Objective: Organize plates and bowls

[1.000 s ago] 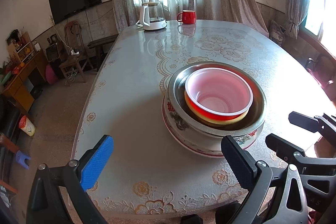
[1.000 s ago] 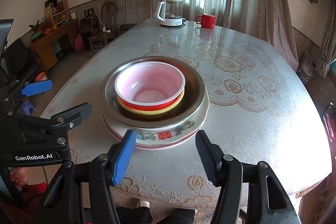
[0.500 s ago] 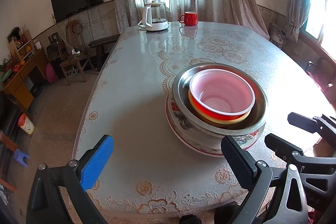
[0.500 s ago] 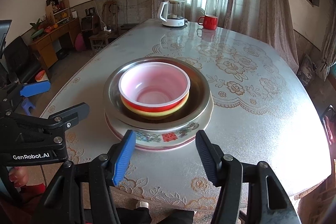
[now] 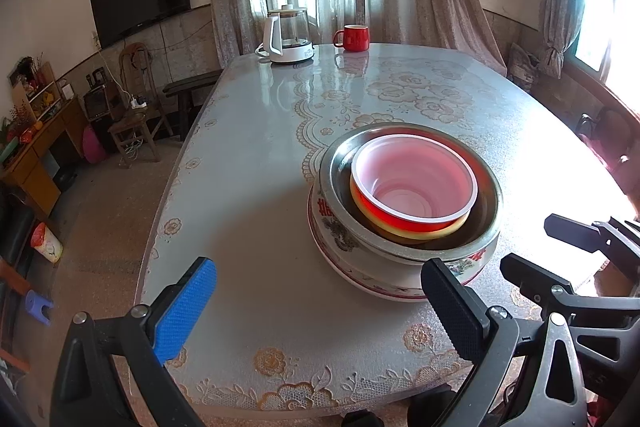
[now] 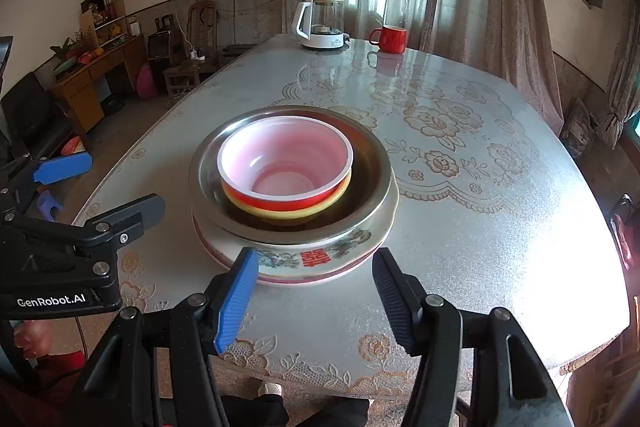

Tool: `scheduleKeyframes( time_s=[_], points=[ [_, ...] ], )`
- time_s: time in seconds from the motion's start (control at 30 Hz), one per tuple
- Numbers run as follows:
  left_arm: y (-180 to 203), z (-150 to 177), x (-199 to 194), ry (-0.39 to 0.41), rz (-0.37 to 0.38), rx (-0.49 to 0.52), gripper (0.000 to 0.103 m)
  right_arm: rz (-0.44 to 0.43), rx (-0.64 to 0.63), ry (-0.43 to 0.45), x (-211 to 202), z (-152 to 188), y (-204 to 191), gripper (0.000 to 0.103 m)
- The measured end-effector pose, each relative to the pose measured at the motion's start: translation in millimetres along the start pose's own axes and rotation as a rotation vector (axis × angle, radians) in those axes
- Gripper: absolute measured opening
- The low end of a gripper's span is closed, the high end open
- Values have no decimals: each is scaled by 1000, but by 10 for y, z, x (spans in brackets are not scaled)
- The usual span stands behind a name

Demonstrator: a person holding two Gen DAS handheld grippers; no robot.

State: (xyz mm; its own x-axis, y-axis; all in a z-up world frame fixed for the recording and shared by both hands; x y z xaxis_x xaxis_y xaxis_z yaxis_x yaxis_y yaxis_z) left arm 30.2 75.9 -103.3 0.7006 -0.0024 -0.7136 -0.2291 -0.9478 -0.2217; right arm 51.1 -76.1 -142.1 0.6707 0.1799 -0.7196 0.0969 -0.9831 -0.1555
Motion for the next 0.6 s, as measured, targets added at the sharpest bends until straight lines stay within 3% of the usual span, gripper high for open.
scheduleKeyframes(
  time_s=[0.6],
  points=[
    [55, -22, 23, 4, 55, -11, 103, 8, 7, 5, -27, -17, 21, 60]
  ],
)
Point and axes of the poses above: each gripper's, at about its wrist camera, not at the fingertips, and x roughly the way its jaws point, y to its right, z to its underside, the point moved 7 cm from there along x, roughly the way its jaws point, and after that the axes turned 15 degrees about x, right-handed, at the moved point
